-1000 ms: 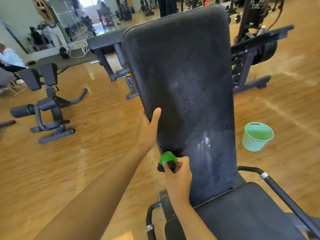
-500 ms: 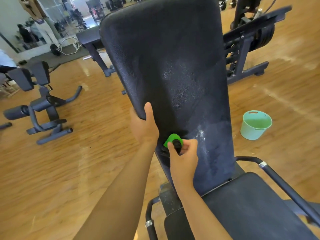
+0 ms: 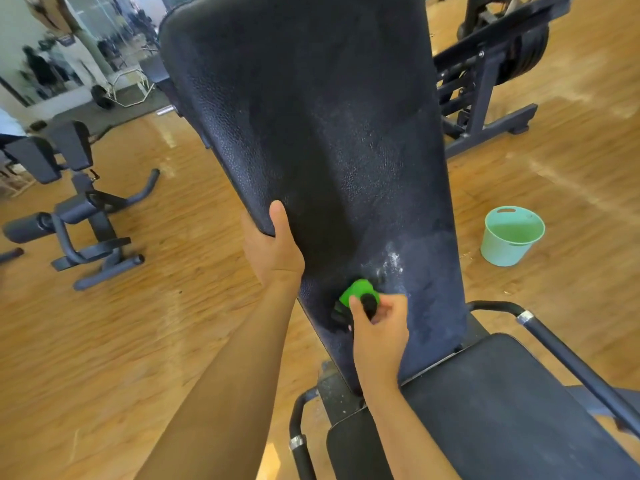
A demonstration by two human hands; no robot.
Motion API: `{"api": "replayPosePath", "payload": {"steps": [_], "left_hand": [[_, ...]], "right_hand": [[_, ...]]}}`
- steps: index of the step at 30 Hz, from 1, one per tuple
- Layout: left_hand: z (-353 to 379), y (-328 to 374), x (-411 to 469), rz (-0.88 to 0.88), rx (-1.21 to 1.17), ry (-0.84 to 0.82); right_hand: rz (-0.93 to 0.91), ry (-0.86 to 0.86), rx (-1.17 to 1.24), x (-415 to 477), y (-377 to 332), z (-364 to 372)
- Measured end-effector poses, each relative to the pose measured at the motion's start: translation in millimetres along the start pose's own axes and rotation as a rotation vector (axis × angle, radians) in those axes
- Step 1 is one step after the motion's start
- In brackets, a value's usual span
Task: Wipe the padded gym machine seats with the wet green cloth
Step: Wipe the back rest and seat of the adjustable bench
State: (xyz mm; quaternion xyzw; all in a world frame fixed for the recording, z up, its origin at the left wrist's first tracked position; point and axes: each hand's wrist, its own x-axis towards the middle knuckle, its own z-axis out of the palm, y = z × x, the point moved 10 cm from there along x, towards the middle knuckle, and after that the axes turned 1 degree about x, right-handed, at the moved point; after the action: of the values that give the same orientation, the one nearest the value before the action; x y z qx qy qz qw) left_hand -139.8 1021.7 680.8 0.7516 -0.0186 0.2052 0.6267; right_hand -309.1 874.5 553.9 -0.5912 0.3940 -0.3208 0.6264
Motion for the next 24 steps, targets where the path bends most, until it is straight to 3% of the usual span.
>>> {"api": "replayPosePath", "payload": {"steps": [5,11,15,18,24], "left_hand": [[0,3,-1,0.033,-0.033,-0.003],[2,-3,1,0.019,0.005,-0.008],[0,-3,1,0.015,0.029,0.001],[0,0,0,0.035,0.033,0.005],[-1,0,1,0.044,0.039,0.003]], "right_hand": [[-0.184,-0.047,0.029,24,-68,21],[-0.068,-0.064,-0.107,14,10,-8],[-0.021,-0.041,-0.124,12,23,-17],[-0.043,-0.035,-0.075,23,-4,-16],[-0.313,-0.081,-0.007,57,-111,5]]}}
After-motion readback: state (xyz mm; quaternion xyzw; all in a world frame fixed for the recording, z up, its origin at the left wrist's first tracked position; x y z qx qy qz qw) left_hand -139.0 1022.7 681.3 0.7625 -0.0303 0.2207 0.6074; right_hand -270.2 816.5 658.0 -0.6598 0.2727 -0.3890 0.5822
